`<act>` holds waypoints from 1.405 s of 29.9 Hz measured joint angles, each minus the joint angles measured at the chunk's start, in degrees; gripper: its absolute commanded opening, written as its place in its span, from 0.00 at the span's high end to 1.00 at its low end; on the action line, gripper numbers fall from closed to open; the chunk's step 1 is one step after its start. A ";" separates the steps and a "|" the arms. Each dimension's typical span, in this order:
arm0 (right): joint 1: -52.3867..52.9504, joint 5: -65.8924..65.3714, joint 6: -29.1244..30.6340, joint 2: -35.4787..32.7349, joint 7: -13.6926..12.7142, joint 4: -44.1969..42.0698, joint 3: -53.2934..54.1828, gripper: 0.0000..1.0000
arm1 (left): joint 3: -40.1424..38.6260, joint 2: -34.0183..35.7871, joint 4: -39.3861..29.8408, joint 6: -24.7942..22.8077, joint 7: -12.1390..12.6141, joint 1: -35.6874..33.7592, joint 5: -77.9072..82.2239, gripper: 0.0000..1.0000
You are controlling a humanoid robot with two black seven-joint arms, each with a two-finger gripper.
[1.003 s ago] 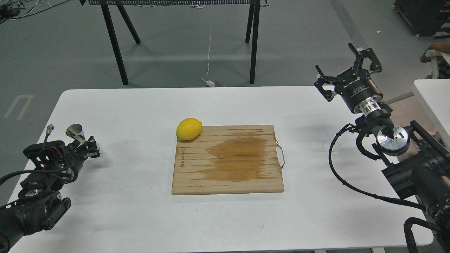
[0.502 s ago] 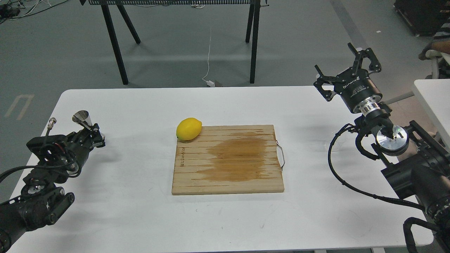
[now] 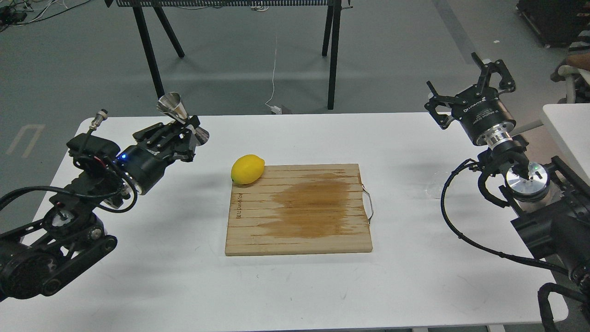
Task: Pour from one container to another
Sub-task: 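Carry the jigger with the left gripper onto the wooden board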
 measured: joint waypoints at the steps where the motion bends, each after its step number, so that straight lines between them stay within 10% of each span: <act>1: -0.16 0.03 0.00 -0.20 0.00 -0.32 0.51 0.01 | 0.10 -0.69 -0.72 -0.63 0.35 -0.97 1.89 1.00; 15: -1.34 0.06 -0.02 -2.52 -0.18 -3.01 3.50 0.01 | 5.55 -26.59 10.82 -16.56 1.18 -8.63 12.44 1.00; 26: -1.16 0.05 0.15 -2.78 -0.11 -2.94 3.52 0.01 | 13.33 -36.76 34.84 -5.38 -1.32 -12.46 12.44 1.00; 42: -1.16 0.06 0.25 -2.79 -0.06 -2.74 3.52 0.01 | 16.74 -36.86 33.41 -3.36 -1.25 -9.41 12.43 1.00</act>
